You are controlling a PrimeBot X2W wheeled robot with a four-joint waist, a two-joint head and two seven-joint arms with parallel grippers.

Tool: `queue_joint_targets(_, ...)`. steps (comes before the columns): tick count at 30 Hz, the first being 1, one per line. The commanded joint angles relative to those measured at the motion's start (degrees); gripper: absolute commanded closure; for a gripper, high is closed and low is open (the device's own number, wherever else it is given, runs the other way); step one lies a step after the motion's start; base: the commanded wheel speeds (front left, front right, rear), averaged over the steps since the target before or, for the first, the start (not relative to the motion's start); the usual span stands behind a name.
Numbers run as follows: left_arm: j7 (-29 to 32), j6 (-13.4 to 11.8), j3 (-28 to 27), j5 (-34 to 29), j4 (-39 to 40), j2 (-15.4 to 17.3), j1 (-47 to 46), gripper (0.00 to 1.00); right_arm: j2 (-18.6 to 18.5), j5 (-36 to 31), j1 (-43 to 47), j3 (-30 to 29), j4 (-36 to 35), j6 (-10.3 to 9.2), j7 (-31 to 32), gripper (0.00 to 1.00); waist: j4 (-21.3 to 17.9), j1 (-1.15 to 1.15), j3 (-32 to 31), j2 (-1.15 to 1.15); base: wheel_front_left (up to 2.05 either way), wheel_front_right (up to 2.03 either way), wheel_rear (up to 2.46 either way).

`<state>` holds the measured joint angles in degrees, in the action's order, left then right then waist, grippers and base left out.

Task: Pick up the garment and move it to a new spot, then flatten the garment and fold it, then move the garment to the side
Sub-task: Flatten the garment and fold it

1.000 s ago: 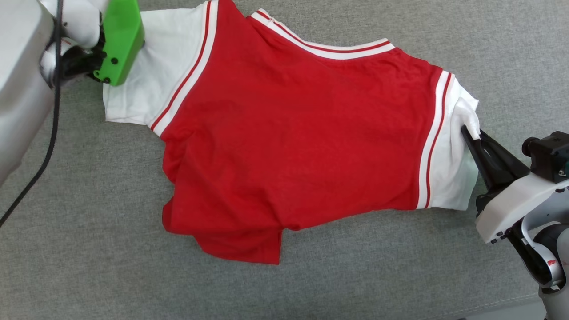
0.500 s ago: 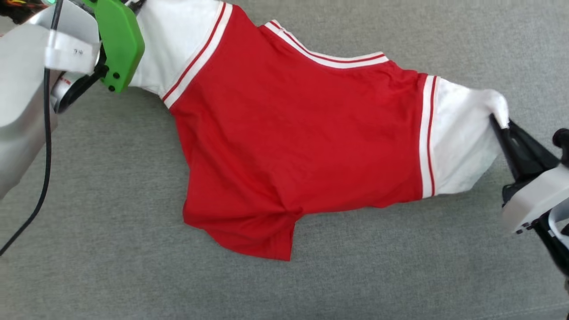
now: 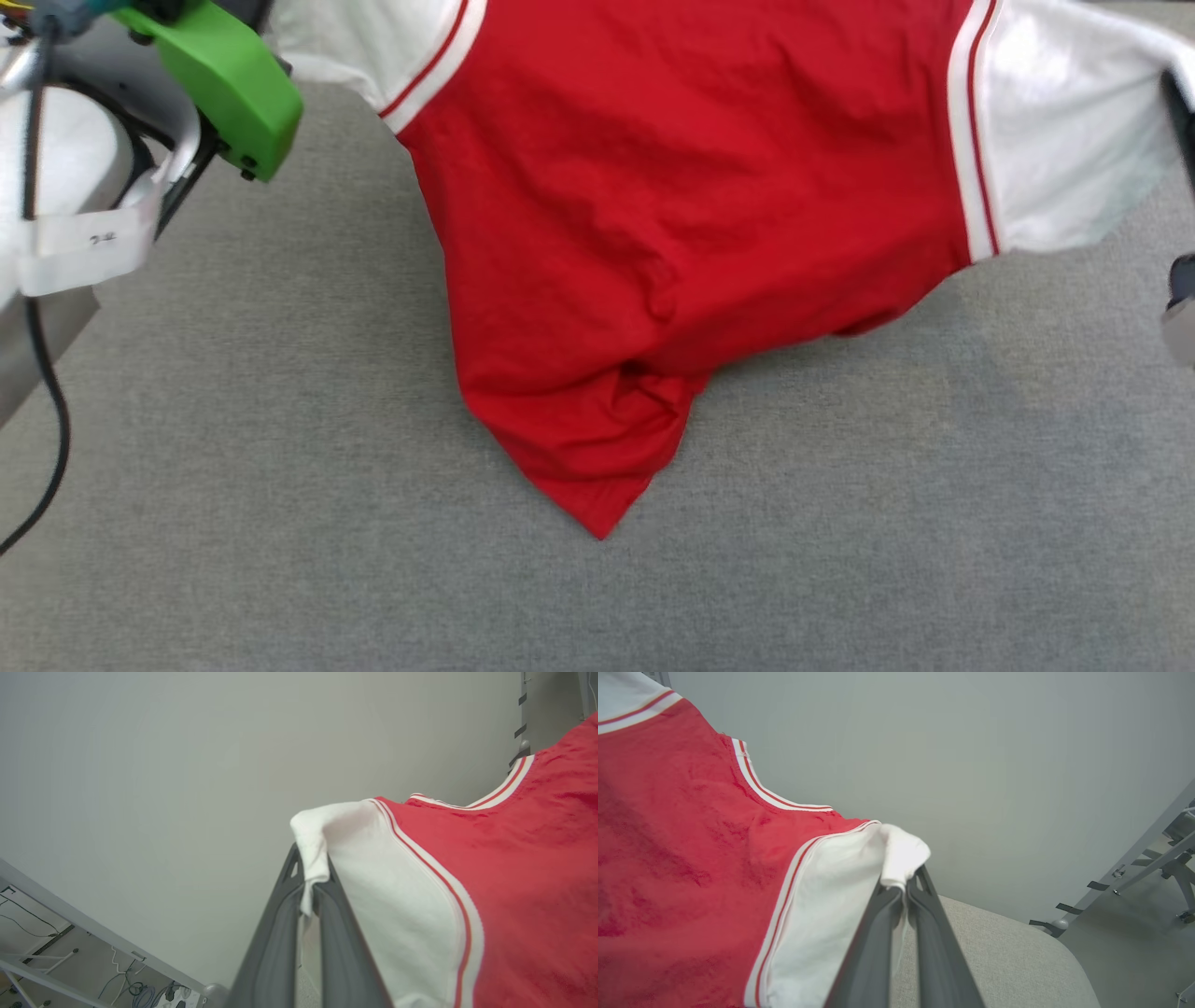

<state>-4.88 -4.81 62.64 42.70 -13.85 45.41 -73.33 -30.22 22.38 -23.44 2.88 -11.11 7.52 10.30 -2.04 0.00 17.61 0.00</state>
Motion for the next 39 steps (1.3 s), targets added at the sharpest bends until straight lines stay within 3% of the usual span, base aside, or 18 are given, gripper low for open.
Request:
queue_joint_targets(1,-0.5,-1.3,-0.9,-0.2,1.5,1.1,0.1,1.0,-0.3,0.3,-2.2,-0.1,-0.4,-0.03,-0.5,1.0,2.1,0.0,-2.6,0.0,0.0,0.0,0.0)
queue_joint_targets(7,-0.1,-3.7,-3.5,-0.2,6.1,3.7,-2.3,1.0,-1.5,2.7,-10.9,1.7,1.1,-0.03,0.2,1.0,2.7,0.0,-2.7,0.0,0.0,0.0,0.0)
queue_joint_targets(13,0.2,-3.5,-5.3,-0.1,5.6,2.0,-6.9,1.0,-2.4,5.6,-23.4,5.8,6.9,-0.03,1.5,1.0,3.1,0.0,0.7,0.0,0.0,0.0,0.0)
queue_joint_targets(20,-0.3,-0.6,-7.4,-1.6,-3.3,-3.1,-17.7,1.0,-3.6,4.7,-43.5,12.1,19.6,-0.03,1.9,1.0,3.1,0.0,8.6,0.0,0.0,0.0,0.0)
queue_joint_targets(28,-3.6,2.1,-10.0,-4.1,-16.4,-9.0,-32.0,1.0,-3.4,1.0,-65.9,16.3,34.9,-0.03,-1.9,1.0,2.5,0.0,15.3,0.0,0.0,0.0,0.0)
queue_joint_targets(39,-8.4,5.5,-11.9,-5.6,-29.5,-13.2,-43.2,1.0,-0.3,-2.6,-85.0,21.0,49.9,-0.03,-9.1,1.0,2.0,0.0,19.3,0.0,0.0,0.0,0.0)
